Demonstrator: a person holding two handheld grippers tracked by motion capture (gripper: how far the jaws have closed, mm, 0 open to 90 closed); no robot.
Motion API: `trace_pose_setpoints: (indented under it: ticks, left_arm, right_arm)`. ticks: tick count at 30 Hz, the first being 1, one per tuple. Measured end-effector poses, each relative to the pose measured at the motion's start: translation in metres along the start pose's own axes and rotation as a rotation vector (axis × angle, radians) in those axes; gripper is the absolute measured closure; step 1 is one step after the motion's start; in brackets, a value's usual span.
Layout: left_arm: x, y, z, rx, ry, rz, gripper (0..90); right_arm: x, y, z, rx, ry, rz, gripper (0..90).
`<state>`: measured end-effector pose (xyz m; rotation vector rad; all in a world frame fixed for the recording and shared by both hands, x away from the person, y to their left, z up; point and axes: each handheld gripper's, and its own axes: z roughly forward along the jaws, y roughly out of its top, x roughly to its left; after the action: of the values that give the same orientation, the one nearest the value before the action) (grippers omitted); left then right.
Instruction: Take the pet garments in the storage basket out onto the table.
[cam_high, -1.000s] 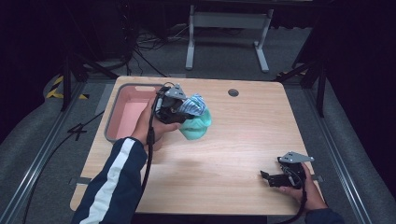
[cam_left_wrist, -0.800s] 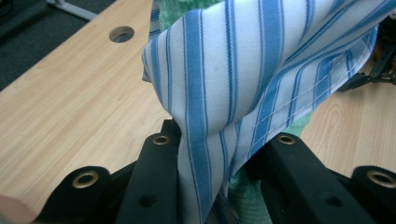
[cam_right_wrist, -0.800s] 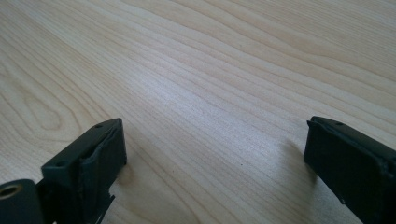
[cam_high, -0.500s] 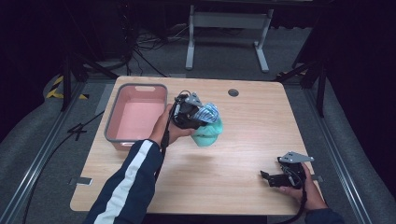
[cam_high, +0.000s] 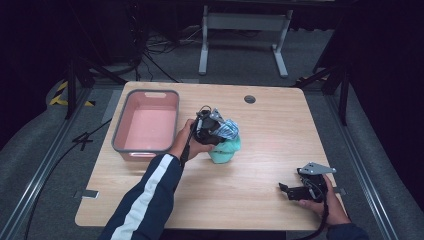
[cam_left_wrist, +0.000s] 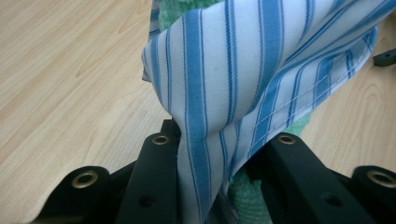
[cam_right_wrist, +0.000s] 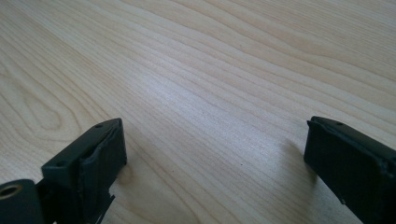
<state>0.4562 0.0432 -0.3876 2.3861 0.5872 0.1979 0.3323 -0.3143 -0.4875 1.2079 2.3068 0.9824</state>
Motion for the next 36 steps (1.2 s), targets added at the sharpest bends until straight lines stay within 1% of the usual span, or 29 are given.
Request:
trace_pose_setpoints:
  ticks: [1, 4, 5, 6, 7, 9, 10, 12, 13, 14, 15, 17, 19, 20, 21, 23, 24, 26, 27, 32, 34, 36]
  left_arm:
    - [-0.001, -0.001, 0.003, -0.001, 0.002, -0.01, 73.3]
    - [-0.001, -0.004, 0.011, 0.01, -0.001, -0.015, 73.2]
    - [-0.001, -0.005, 0.013, 0.009, 0.001, -0.023, 73.2]
    - [0.0, -0.005, 0.015, 0.008, -0.001, -0.017, 73.2]
    - [-0.001, -0.006, 0.016, 0.016, -0.002, -0.023, 73.1]
    - [-0.001, -0.007, 0.02, 0.017, 0.005, -0.017, 73.0]
    - [-0.001, -0.007, 0.021, 0.024, 0.005, -0.024, 72.9]
    - [-0.003, -0.009, 0.026, 0.024, 0.008, -0.018, 72.4]
    - [-0.003, -0.009, 0.028, 0.035, 0.004, -0.017, 72.1]
    - [-0.004, -0.01, 0.031, 0.052, 0.005, -0.005, 71.6]
    - [-0.005, -0.01, 0.034, 0.057, 0.012, -0.004, 71.2]
    - [-0.007, -0.012, 0.039, 0.072, 0.006, -0.002, 70.9]
    - [-0.008, -0.014, 0.042, 0.085, 0.01, -0.005, 70.1]
    - [-0.008, -0.014, 0.044, 0.084, 0.012, 0.002, 69.8]
    - [-0.008, -0.015, 0.045, 0.086, 0.012, -0.004, 69.3]
    - [-0.008, -0.015, 0.046, 0.099, 0.016, 0.006, 67.6]
    - [-0.009, -0.015, 0.047, 0.102, 0.015, -0.003, 66.7]
    - [-0.009, -0.015, 0.047, 0.098, 0.02, 0.003, 65.1]
    - [-0.009, -0.014, 0.047, 0.095, 0.015, 0.003, 64.4]
    - [-0.011, -0.013, 0.044, 0.092, 0.031, 0.004, 53.5]
    - [-0.011, -0.012, 0.043, 0.086, 0.033, -0.001, 47.3]
    - [-0.012, -0.01, 0.041, 0.09, 0.045, -0.01, 40.9]
  right_arm:
    - [0.0, 0.0, 0.0, 0.0, 0.0, 0.0, 5.9]
    - [0.0, 0.0, 0.0, 0.0, 0.0, 0.0, 5.9]
    - [0.0, 0.0, 0.0, 0.0, 0.0, 0.0, 5.9]
    - [0.0, 0.0, 0.0, 0.0, 0.0, 0.0, 5.9]
    - [0.0, 0.0, 0.0, 0.0, 0.0, 0.0, 5.9]
    - [0.0, 0.0, 0.0, 0.0, 0.0, 0.0, 5.9]
    - [0.0, 0.0, 0.0, 0.0, 0.0, 0.0, 5.9]
    - [0.0, 0.0, 0.0, 0.0, 0.0, 0.0, 5.9]
    - [0.0, 0.0, 0.0, 0.0, 0.0, 0.0, 5.9]
    - [0.0, 0.0, 0.0, 0.0, 0.0, 0.0, 5.9]
    - [0.0, 0.0, 0.0, 0.0, 0.0, 0.0, 5.9]
    - [0.0, 0.0, 0.0, 0.0, 0.0, 0.0, 5.9]
    - [0.0, 0.0, 0.0, 0.0, 0.0, 0.0, 5.9]
    - [0.0, 0.0, 0.0, 0.0, 0.0, 0.0, 5.9]
    - [0.0, 0.0, 0.0, 0.0, 0.0, 0.0, 5.9]
    - [0.0, 0.0, 0.0, 0.0, 0.0, 0.0, 5.9]
    - [0.0, 0.0, 0.0, 0.0, 0.0, 0.0, 5.9]
    - [0.0, 0.0, 0.0, 0.0, 0.0, 0.0, 5.9]
    - [0.0, 0.0, 0.0, 0.0, 0.0, 0.0, 5.9]
    - [0.0, 0.0, 0.0, 0.0, 0.0, 0.0, 5.9]
    - [0.0, 0.0, 0.0, 0.0, 0.0, 0.0, 5.9]
    - [0.0, 0.0, 0.0, 0.0, 0.0, 0.0, 5.9]
